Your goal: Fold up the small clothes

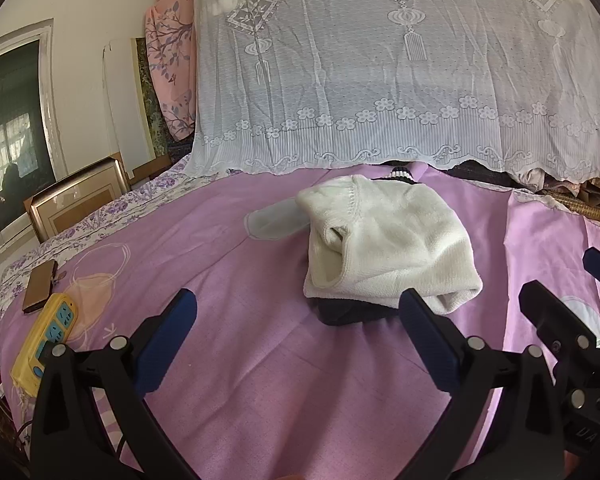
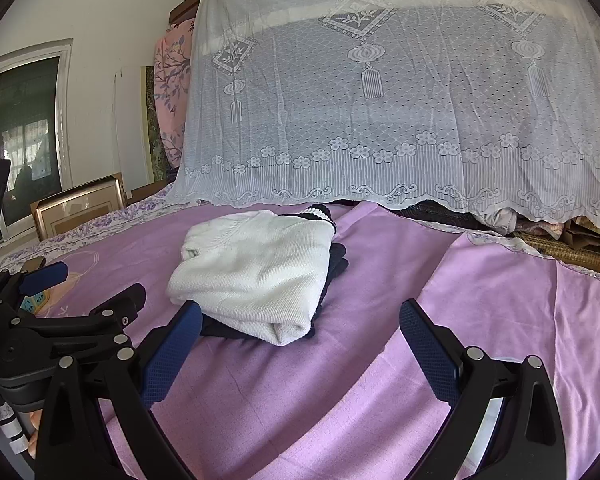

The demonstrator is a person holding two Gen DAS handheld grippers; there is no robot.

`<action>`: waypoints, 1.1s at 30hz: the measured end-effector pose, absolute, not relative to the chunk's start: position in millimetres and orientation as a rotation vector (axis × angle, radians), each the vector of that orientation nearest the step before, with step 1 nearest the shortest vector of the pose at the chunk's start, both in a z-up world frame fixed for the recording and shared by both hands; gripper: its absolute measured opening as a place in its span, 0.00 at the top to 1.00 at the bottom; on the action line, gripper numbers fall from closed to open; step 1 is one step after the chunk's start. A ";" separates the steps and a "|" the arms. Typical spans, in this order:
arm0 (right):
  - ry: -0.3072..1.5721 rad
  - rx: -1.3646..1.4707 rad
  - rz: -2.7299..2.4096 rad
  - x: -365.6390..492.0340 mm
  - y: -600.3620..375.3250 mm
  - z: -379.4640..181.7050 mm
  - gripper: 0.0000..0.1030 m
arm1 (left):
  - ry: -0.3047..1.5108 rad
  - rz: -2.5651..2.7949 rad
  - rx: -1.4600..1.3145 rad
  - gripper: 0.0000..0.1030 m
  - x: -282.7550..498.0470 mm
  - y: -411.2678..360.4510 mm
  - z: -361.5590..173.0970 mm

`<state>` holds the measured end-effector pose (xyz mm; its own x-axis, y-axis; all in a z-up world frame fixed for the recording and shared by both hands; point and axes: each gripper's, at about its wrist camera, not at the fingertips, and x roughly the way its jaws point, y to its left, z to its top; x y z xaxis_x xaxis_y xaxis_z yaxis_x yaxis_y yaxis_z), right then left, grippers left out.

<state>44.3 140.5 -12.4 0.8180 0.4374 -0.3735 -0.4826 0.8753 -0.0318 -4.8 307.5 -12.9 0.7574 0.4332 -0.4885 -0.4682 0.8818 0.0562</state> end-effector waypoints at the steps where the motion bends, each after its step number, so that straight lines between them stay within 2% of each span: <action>1: 0.367 -0.127 0.491 44.3 140.5 -12.4 0.03 | 0.515 0.492 -0.071 0.04 -4.8 307.3 -12.9; 33: 0.363 -0.114 0.485 45.2 138.0 -9.5 0.03 | 0.511 0.476 -0.058 0.04 -1.4 309.2 -12.5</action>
